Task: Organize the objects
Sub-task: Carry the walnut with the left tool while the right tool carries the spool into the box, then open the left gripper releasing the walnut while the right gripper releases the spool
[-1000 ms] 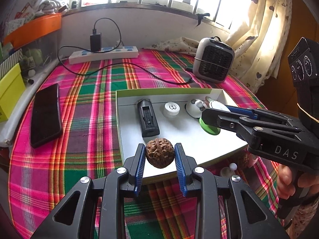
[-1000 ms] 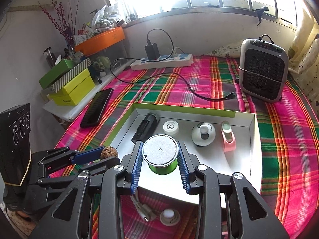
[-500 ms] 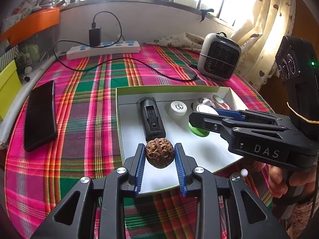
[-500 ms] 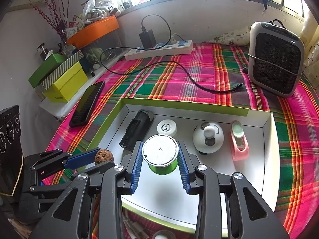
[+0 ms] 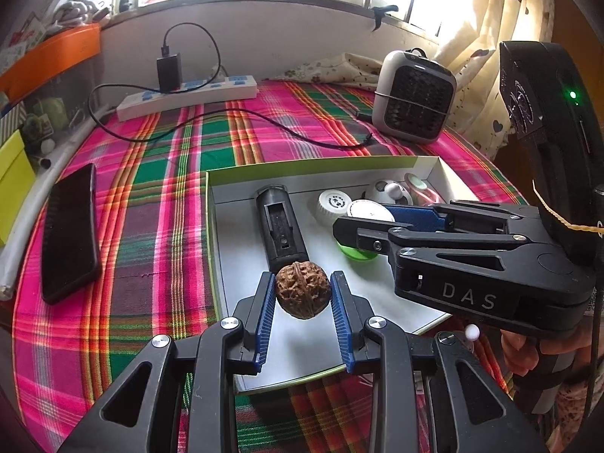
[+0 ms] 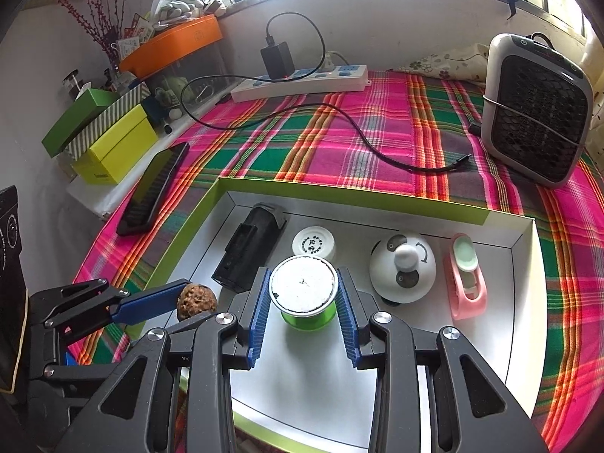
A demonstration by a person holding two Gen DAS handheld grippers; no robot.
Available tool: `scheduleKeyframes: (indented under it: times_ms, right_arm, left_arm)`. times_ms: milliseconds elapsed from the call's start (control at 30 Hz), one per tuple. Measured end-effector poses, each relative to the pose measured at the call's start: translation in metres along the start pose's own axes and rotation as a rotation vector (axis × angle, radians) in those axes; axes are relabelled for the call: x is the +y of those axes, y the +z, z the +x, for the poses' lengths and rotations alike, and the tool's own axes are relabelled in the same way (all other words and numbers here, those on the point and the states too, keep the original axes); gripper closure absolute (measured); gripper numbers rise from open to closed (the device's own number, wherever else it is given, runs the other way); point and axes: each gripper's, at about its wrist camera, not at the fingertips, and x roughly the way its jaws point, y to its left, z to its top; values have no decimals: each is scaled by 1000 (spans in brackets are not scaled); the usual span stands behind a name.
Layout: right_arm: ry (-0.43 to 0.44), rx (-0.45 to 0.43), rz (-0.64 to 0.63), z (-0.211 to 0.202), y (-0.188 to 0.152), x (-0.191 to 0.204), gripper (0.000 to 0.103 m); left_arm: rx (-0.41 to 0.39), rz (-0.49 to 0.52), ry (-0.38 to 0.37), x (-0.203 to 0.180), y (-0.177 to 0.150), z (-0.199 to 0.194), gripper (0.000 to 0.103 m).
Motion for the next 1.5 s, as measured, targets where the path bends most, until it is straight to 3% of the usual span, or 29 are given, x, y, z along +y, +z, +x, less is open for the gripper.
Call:
scheduleKeyframes:
  times_ms: [433, 1333, 1500]
  right_arm:
    - [7, -1, -4, 5, 3, -2, 68]
    - [-7, 2, 2, 7, 0, 0, 68]
    - [-4, -1, 10, 6, 0, 0, 60]
  left_arm:
    - [25, 50, 28, -7, 1, 10, 76]
    - [31, 55, 44, -7, 0, 12, 75]
    - [30, 51, 40, -8, 0, 11, 75]
